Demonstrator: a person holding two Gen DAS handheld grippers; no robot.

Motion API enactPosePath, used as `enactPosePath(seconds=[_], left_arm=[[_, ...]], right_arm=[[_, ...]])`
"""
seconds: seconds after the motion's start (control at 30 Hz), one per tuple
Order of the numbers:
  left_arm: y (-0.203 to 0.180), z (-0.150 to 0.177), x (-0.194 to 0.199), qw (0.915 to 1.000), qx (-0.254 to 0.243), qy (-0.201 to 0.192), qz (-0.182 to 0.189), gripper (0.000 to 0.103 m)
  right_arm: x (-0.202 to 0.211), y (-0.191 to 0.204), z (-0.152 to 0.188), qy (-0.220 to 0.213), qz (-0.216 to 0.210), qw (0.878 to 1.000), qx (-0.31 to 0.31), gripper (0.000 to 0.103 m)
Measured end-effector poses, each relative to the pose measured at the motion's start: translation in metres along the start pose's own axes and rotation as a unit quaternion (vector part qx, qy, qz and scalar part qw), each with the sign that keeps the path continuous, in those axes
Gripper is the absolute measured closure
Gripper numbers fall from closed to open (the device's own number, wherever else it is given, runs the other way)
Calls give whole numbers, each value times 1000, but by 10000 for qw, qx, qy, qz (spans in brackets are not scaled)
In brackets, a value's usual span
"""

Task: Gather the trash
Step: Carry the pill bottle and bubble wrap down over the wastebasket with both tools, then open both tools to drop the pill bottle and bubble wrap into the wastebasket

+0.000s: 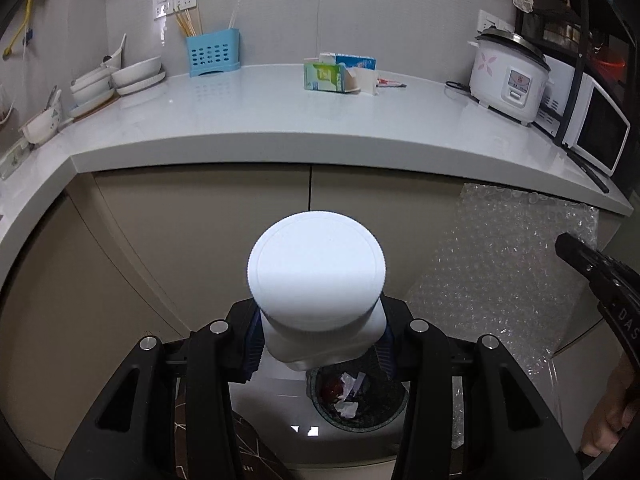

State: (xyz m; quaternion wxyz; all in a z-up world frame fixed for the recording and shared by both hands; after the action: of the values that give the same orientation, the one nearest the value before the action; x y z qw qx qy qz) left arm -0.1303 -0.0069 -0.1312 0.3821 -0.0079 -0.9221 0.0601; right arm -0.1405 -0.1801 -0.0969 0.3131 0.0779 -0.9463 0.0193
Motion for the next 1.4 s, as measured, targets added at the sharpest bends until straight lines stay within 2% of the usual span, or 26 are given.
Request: enactPosePath(seconds=[0.13,0.37,0.53,0.7,0.93,1.17,1.4], left_arm=[[4,24,-32,9997,-3,246,-21,59],[6,57,-95,9985,19,508,214,59],[11,78,-146,9972,4,731,167,59],[14,101,-205,9947,51,980,304,59],[14,145,-278,9920,-21,1231,283,59],[15,187,-331,9878,-187,1526,239,59],[17,208,-357,9841,-195,1751,239,59]], right_arm=[[-34,5,32,207,123,9996,132,99],[-111,-2,92,869,146,9961,19,98],[-163,-7,130,1292,132,9915,-59,98],[-214,-6,164,1533,171,9880,29,98],[-290,-14,221,2055,74,9786,-19,98],[-344,-16,265,2352,82,9719,9,98],[-365,-20,293,2613,57,9653,3,95]])
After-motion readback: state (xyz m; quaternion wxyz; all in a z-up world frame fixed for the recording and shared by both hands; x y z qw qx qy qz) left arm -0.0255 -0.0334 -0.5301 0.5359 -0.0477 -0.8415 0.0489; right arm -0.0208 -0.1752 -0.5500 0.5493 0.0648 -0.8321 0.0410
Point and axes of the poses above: each gripper's, at about its wrist camera, not at the fingertips, and x roughly against the way its jaws point, y to its left, z to its underside, the point moved 6 cm from there along -x, roughly the way its jaws point, and after that the axes turned 5 degrees about x, right-handed, at the moved point
